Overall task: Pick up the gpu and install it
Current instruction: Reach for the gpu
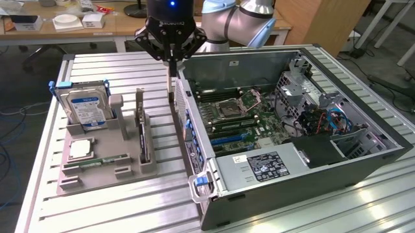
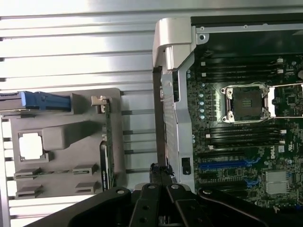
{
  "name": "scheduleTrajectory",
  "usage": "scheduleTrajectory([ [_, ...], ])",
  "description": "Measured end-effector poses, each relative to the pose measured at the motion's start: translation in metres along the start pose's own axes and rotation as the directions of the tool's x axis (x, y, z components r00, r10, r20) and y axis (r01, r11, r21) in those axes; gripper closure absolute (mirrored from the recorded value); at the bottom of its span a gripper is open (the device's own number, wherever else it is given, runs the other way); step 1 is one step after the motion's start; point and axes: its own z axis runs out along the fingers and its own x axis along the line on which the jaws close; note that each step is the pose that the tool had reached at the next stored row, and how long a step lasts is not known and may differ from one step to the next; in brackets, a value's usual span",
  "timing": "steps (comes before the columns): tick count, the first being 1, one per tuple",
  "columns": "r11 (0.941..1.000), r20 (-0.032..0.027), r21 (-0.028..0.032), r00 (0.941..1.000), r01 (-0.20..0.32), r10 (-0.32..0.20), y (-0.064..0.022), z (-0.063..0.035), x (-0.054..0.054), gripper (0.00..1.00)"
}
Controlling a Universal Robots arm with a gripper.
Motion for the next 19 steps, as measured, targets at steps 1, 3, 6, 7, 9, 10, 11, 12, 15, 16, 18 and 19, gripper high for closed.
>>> scheduleTrajectory([
  [1,1.0,-0.0001,0.0,1.0,0.0,0.0,-0.0002,0.0,0.001,0.9],
  [3,1.0,-0.0003,0.0,1.0,0.0,0.0,-0.0006,0.0,0.004,0.9],
  [6,1.0,-0.0005,0.0001,1.0,0.0,0.0,-0.0012,-0.0001,0.008,0.9],
  [7,1.0,-0.0005,0.0,1.0,0.0,0.0,-0.0014,-0.0001,0.009,0.9],
  [9,1.0,-0.0007,0.0001,1.0,0.0,0.0,-0.0018,-0.0001,0.012,0.9],
  [10,1.0,-0.0008,0.0,1.0,0.0,0.0,-0.002,-0.0001,0.014,0.9],
  [11,1.0,-0.0009,0.0001,1.0,0.0,0.0,-0.0023,-0.0001,0.015,0.9],
  [12,1.0,-0.001,0.0001,1.0,-0.001,0.001,-0.0024,-0.0002,0.016,0.9],
  [15,1.0,-0.0013,0.0001,1.0,-0.001,0.001,-0.003,-0.0002,0.02,0.9],
  [16,1.0,-0.0014,0.0002,1.0,-0.001,0.001,-0.0032,-0.0002,0.022,0.9],
  [18,1.0,-0.0016,0.0002,1.0,-0.001,0.001,-0.0035,-0.0002,0.024,0.9],
  [19,1.0,-0.0018,0.0002,1.0,-0.001,0.001,-0.0037,-0.0002,0.025,0.9],
])
